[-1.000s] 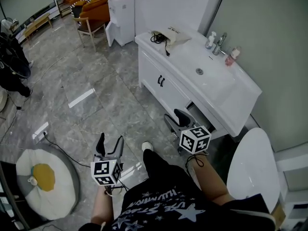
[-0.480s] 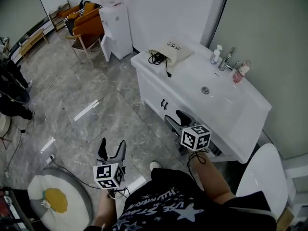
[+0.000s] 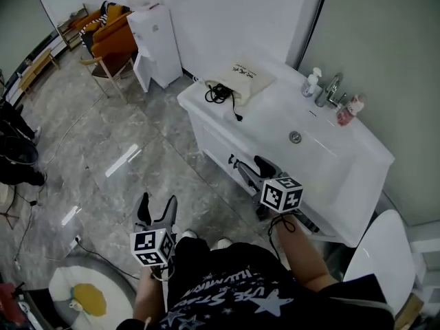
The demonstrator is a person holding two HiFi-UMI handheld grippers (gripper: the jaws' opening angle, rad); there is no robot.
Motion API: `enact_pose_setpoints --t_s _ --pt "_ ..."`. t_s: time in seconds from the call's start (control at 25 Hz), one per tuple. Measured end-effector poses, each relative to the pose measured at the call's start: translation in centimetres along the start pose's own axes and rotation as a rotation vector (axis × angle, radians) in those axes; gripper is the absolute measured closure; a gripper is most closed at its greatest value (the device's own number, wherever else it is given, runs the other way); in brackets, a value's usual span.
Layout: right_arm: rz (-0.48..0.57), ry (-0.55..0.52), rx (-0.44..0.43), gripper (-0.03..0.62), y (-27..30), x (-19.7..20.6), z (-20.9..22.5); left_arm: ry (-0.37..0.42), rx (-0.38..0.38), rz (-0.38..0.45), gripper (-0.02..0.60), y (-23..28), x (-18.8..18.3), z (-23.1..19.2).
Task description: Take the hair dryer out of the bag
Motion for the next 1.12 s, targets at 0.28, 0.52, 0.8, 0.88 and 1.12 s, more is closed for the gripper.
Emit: enact_pose_setpoints --t_s 0.28,0.52,0.8,0.88,1.12 --pt "0.036 0.011 0.091 0.341 2.5 -1.3 2.8 0.026 0.137 -0.051 0.23 7.4 -0.9 -0.6" --pt "0.095 0.018 0.232 0.341 6.2 -3.5 5.0 0.109 0.325 -0.062 0.23 17.5 -3.5 -1.3" --pt "0.149 0.079 0.469 0.342 12.2 -5.7 6.3 0.272 0.569 -0.067 0.232 31.4 -8.9 -3.1" --pt "0.174 0.105 0.522 0.342 13.8 -6.5 6.3 0.325 0.631 -0.046 0.232 34.8 -10.5 -3.2" --pt "0.205 0.128 0.646 0.344 17.0 -8.1 5.7 0.444 0.813 -0.003 0.233 41.8 -13.5 -2.1"
Point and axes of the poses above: the fingertips, and each gripper's own axes: y forward along the fingers, z to its right, x out of its underside, the point moved 5 cm from there along -y, backward along the fingers, and after that the axes turned 8 degrees about -x, right-handed, at the moved point
